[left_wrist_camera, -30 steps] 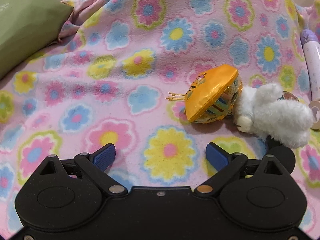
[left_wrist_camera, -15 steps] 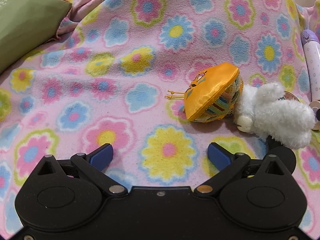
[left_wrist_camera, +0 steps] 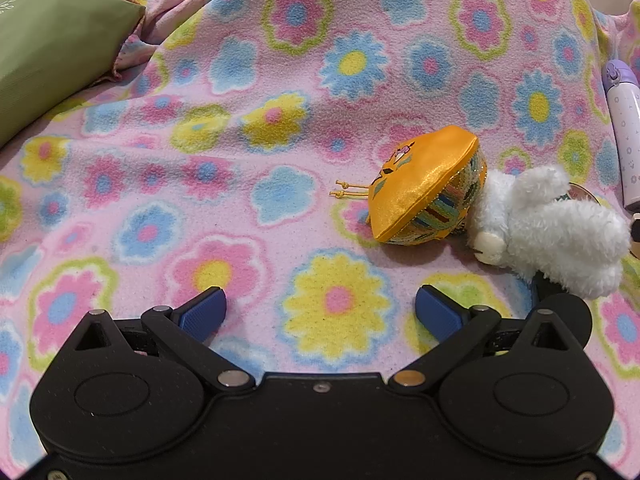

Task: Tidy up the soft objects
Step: 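Grasp the orange satin pouch with the left tool while the right tool approaches the beige tape roll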

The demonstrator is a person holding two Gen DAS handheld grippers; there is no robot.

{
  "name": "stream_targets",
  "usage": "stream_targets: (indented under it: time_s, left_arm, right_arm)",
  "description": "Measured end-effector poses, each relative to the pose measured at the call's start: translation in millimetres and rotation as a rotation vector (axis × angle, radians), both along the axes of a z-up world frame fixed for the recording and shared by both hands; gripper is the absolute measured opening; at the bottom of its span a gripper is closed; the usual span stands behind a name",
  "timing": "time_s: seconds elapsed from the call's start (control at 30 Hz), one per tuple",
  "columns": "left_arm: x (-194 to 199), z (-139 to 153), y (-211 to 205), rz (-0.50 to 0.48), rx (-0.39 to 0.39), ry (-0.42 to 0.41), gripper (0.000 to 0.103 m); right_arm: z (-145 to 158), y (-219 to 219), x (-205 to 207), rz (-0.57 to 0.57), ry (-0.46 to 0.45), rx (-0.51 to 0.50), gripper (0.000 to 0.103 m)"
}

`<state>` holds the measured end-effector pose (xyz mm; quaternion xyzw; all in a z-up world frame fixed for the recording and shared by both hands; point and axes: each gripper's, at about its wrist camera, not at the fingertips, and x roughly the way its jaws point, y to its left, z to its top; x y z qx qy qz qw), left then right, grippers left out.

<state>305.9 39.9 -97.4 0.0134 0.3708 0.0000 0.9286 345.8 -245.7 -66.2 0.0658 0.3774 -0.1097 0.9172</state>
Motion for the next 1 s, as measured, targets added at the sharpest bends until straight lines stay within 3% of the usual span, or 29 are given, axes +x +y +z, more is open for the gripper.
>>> stream_targets:
  time_s: [0.2,0.63,0.87,1.0]
  left_arm:
    - [-0.1,-0.2,-0.2,0.0,0.001,0.0,0.098]
    - [0.0,-0.5,0.2,-0.002,-0.004,0.003,0.098]
    - [-1.5,6.9,-0.6,-0.001,-0.009,0.012,0.098]
    - [-3.1,28.5,1.1,-0.009,-0.11,-0.027,0.098]
  right_arm:
    - [-8.3,9.1,13.7,0.002,0.017,-0.069,0.096]
    - [-19.4,12.6,24.1,0.03,0.054,-0.073,0.096]
    - [-16.9,4.5,16.5,-0.005,0.016,-0.048,0.075]
    - [-14.6,0.9,13.2,-0.014,0.004,-0.039,0.07]
